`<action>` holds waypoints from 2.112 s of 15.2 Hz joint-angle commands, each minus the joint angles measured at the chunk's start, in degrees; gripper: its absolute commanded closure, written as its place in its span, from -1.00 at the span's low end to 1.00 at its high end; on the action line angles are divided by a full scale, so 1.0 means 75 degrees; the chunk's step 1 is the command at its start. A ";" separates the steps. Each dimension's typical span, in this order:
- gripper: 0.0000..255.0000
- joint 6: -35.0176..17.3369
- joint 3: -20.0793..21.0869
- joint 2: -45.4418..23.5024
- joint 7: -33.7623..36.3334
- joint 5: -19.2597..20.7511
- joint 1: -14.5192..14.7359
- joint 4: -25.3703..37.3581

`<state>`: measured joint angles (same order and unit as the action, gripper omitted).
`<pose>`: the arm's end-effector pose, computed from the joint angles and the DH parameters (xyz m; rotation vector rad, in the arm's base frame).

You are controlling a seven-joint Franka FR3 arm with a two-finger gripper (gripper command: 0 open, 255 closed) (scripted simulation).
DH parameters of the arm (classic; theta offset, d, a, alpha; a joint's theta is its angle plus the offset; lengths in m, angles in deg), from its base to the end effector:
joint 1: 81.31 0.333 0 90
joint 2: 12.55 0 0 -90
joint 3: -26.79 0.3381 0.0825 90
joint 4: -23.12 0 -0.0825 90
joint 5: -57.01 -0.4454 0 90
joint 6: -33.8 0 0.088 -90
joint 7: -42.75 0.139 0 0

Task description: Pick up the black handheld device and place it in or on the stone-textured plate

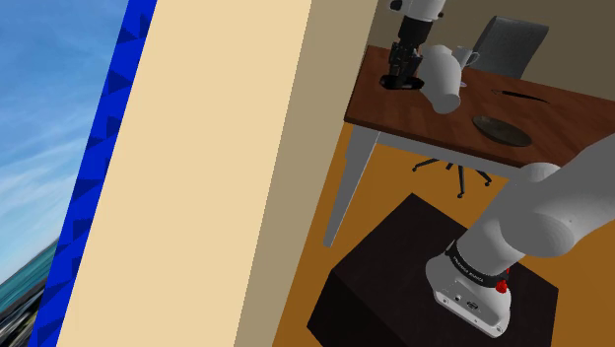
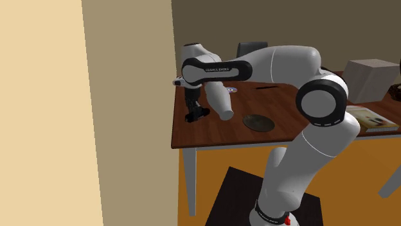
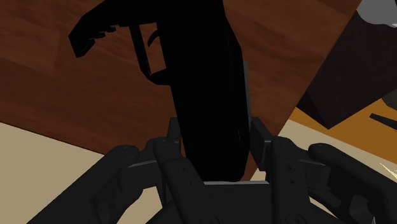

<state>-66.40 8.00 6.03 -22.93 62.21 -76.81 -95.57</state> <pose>0.4938 -0.1501 0.5339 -2.7906 -1.4006 0.0030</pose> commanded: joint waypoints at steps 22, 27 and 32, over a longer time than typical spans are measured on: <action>1.00 0.1805 -0.0947 0.3719 -0.1768 0.1692 -0.1451 -0.1632; 1.00 0.2295 -0.1374 0.4442 -0.2503 0.2258 -0.1900 -0.1719; 1.00 0.2529 -0.1729 0.4863 -0.3037 0.2691 -0.2196 -0.1775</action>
<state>-47.27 -4.46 42.28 -45.21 81.90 -93.09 -108.64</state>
